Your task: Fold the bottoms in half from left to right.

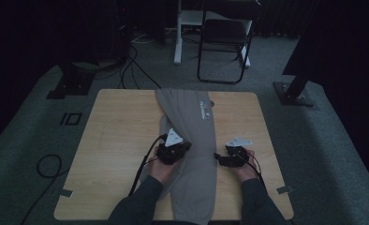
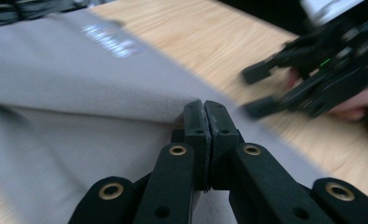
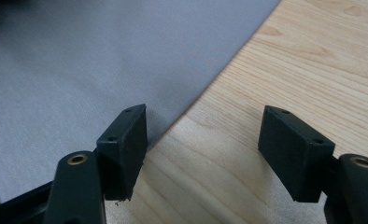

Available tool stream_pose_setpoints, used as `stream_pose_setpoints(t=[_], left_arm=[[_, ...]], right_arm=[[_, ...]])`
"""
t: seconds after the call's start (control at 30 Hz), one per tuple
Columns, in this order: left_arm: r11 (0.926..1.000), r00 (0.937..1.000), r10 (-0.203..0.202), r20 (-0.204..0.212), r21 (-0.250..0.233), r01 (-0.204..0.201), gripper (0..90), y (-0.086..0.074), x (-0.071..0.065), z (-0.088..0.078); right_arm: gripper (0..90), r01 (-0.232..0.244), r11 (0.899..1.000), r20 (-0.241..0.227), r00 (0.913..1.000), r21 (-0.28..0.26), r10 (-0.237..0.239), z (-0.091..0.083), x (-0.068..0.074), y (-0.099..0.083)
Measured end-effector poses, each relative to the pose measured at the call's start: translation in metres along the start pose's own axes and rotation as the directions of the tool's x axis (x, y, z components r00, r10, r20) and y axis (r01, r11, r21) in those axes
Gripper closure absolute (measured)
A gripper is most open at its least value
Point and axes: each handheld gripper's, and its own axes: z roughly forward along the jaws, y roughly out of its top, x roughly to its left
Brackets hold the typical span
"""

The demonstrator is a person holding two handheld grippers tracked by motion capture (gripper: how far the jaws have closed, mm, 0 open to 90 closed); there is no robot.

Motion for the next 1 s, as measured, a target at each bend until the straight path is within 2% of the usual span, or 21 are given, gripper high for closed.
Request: stream_pose_setpoints(t=[0.13, 0.23, 0.27, 0.3, 0.33, 0.47, 0.53, 0.63, 0.7, 0.8, 0.9, 0.97, 1.0], left_arm=[[1.0, 0.9975, 0.002, 0.071, 0.005, -0.002, 88.6, 0.008, -0.021, 0.022], [0.9987, 0.9951, -0.019, 0.097, 0.05, 0.014, 87.9, 0.003, -0.023, 0.039], [0.998, 0.9931, -0.026, 0.114, 0.061, 0.019, 85.9, 0.0, -0.022, 0.043], [0.9969, 0.99, -0.037, 0.136, 0.074, 0.027, 80.0, -0.003, -0.019, 0.045], [0.9961, 0.9899, -0.042, 0.136, 0.082, 0.031, 73.1, -0.004, -0.018, 0.046], [0.9978, 0.9959, -0.02, 0.088, 0.065, 0.014, 67.1, -0.009, -0.007, 0.027], [0.9979, 0.9992, -0.005, 0.04, 0.065, 0.003, 66.0, -0.01, 0.003, 0.015], [0.9976, 0.9994, -0.017, -0.03, 0.066, 0.019, 66.0, -0.018, 0.022, 0.001], [0.9958, 0.997, -0.032, -0.07, 0.084, 0.038, 66.1, -0.025, 0.035, -0.005], [0.9904, 0.9916, -0.065, -0.111, 0.114, 0.078, 66.3, -0.039, 0.049, -0.009], [0.9834, 0.9887, -0.08, -0.127, 0.152, 0.099, 67.2, -0.049, 0.057, -0.005], [0.9808, 0.9884, -0.081, -0.128, 0.167, 0.102, 67.1, -0.051, 0.058, -0.003], [0.9778, 0.9892, -0.079, -0.124, 0.184, 0.101, 67.0, -0.053, 0.058, 0.003]], right_arm=[[33.0, 0.0, 1.0, -0.001, 1.0, 0.001, 0.0, 0.0, 0.0, 0.0], [33.1, 0.0, 1.0, -0.002, 1.0, 0.0, 0.0, 0.0, 0.0, 0.0], [33.1, 0.001, 1.0, -0.002, 1.0, 0.001, -0.001, 0.0, 0.0, 0.0], [33.1, -0.001, 1.0, -0.002, 1.0, 0.0, 0.001, 0.0, 0.0, 0.0], [33.0, -0.001, 1.0, -0.002, 1.0, 0.0, 0.001, 0.0, 0.0, 0.0], [34.7, -0.006, 1.0, 0.007, 1.0, 0.023, 0.006, 0.0, 0.001, 0.003], [37.0, -0.015, 0.999, 0.024, 0.9996, 0.029, 0.014, 0.0, 0.004, 0.007], [38.2, -0.001, 1.0, 0.028, 0.9996, -0.007, 0.001, -0.003, 0.017, 0.017], [38.2, 0.0, 0.999, 0.009, 1.0, -0.036, 0.0, -0.006, 0.027, 0.025], [38.2, 0.019, 0.999, -0.026, 0.9995, -0.046, -0.02, -0.005, 0.046, 0.034], [38.1, 0.063, 0.997, -0.05, 0.9966, -0.035, -0.065, 0.001, 0.065, 0.037], [38.2, 0.081, 0.996, -0.05, 0.9953, -0.026, -0.082, 0.004, 0.069, 0.037], [38.3, 0.109, 0.994, -0.03, 0.9936, -0.004, -0.109, 0.008, 0.075, 0.036]])
